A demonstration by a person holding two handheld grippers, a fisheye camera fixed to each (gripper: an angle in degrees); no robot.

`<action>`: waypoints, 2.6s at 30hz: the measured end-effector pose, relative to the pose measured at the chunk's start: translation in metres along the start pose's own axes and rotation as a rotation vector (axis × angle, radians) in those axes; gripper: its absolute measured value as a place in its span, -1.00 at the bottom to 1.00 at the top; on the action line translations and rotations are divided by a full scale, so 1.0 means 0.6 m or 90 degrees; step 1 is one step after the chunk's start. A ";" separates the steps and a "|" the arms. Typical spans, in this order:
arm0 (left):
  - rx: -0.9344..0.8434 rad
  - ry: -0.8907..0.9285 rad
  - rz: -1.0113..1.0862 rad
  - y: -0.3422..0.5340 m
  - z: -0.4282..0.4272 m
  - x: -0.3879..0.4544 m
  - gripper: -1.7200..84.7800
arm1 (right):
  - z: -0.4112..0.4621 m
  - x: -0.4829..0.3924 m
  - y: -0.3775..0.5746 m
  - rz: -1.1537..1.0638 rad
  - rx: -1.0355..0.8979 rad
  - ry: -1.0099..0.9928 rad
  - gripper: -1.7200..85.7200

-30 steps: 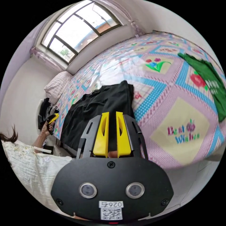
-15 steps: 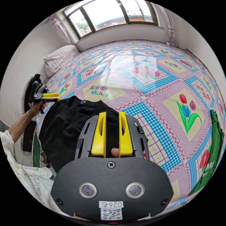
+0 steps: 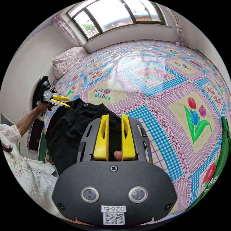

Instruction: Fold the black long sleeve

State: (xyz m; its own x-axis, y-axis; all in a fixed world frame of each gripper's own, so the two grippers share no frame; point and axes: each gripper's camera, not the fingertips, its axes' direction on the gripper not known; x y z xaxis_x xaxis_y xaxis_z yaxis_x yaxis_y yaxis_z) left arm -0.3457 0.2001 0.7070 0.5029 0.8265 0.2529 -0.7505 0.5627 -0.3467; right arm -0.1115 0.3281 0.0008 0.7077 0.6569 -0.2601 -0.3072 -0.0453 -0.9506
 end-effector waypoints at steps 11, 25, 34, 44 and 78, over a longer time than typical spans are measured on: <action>-0.034 0.029 -0.003 -0.033 -0.013 -0.006 -0.93 | 0.077 -0.046 -0.023 -0.137 -0.113 0.073 -0.90; -0.049 -0.027 -0.042 -0.019 -0.018 0.025 -0.94 | 0.060 -0.026 0.055 -0.162 -0.086 0.015 -0.96; 0.064 -0.067 -0.155 0.092 -0.100 0.064 -0.97 | -0.040 -0.029 0.145 -0.132 -0.005 -0.095 -1.00; 0.322 -0.198 -0.125 0.372 -0.336 0.216 -0.97 | -0.286 -0.269 0.360 -0.190 0.234 0.078 -1.00; 0.647 -0.108 -0.143 0.804 -0.465 0.250 -0.97 | -0.505 -0.576 0.664 -0.197 0.427 0.325 -1.00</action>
State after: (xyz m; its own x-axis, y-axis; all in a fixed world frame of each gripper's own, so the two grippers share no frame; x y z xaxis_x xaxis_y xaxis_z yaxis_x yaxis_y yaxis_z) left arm -0.5126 0.5995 0.3255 0.6667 0.6480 0.3682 -0.6939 0.3594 0.6239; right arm -0.2856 -0.1449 -0.3394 0.9681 0.1445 -0.2045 -0.2493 0.6324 -0.7334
